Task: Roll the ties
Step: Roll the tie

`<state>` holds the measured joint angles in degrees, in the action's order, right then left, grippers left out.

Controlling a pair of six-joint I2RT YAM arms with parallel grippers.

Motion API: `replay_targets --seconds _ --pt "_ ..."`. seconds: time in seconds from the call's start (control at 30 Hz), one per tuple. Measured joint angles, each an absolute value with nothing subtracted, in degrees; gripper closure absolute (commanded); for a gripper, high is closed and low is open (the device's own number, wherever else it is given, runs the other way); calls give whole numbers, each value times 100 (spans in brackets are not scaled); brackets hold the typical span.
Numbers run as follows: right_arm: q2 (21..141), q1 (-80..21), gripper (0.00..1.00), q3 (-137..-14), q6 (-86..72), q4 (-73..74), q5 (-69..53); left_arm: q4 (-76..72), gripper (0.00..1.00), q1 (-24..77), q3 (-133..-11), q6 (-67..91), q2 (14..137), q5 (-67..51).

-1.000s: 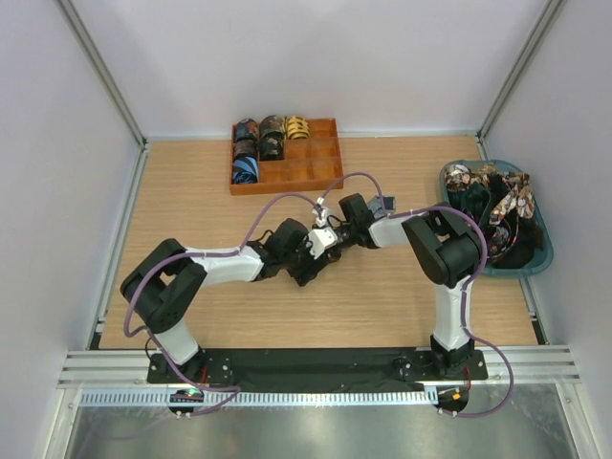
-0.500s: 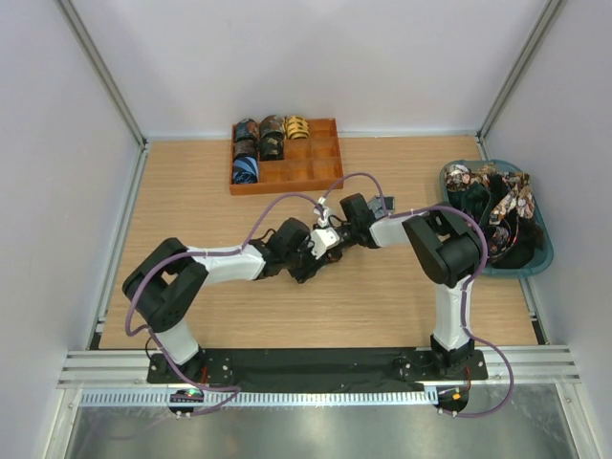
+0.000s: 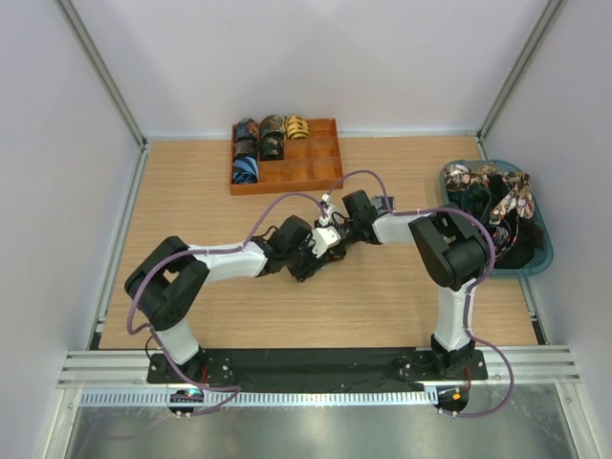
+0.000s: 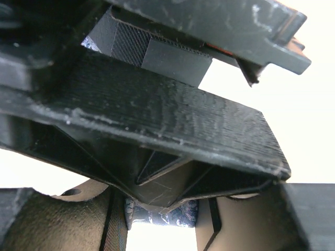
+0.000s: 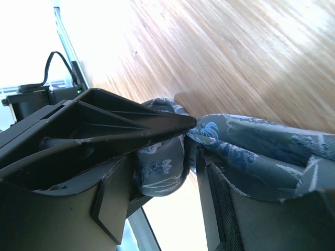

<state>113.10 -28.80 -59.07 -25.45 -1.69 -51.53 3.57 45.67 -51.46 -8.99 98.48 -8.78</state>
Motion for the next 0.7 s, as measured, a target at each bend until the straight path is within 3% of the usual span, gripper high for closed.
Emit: replay_targets --seconds 0.5,0.7 --pt "10820 -2355 39 -5889 -2945 -40 -4825 443 84 4530 -5443 -821 10079 -840" --pt "10468 -1905 45 -5627 -3175 -266 -4606 397 85 4571 -5509 -794 10149 -904"
